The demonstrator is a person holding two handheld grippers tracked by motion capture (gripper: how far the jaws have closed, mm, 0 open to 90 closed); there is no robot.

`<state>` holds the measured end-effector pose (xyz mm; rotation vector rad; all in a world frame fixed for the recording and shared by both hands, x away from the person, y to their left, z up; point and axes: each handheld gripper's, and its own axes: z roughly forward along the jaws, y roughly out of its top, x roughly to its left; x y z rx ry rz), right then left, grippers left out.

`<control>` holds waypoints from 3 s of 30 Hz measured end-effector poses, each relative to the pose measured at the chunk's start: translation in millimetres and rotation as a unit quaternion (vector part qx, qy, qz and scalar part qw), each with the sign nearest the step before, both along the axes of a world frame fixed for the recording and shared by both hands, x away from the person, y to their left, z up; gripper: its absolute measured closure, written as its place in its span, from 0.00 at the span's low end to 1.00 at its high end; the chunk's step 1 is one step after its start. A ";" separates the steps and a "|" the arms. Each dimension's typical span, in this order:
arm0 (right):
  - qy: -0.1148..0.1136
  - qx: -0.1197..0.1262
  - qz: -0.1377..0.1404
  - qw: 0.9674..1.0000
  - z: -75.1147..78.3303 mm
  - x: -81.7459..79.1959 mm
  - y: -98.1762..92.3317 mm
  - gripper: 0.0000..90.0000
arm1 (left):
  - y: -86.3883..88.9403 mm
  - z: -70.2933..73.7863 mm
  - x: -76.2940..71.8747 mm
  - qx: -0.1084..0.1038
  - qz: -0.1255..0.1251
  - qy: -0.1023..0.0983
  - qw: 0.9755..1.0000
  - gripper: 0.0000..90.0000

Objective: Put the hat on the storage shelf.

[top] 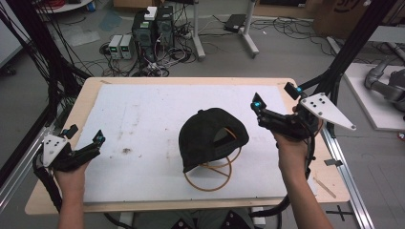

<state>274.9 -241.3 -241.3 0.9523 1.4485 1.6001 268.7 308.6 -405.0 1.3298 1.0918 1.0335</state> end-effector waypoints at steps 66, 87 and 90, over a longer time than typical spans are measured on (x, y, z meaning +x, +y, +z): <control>0.048 0.021 -0.102 0.993 -136.4 29.8 -107.9 0.04 | -1.8 1.2 2.7 0.001 -0.004 -0.004 1.000 0.16; 0.078 0.022 -0.097 0.992 -166.2 34.1 -107.5 0.04 | 0.8 0.6 3.1 0.001 -0.003 -0.004 1.000 0.16; 0.081 0.016 -0.098 0.992 -168.1 34.5 -108.0 0.04 | 1.4 0.2 3.3 0.001 -0.002 -0.004 1.000 0.16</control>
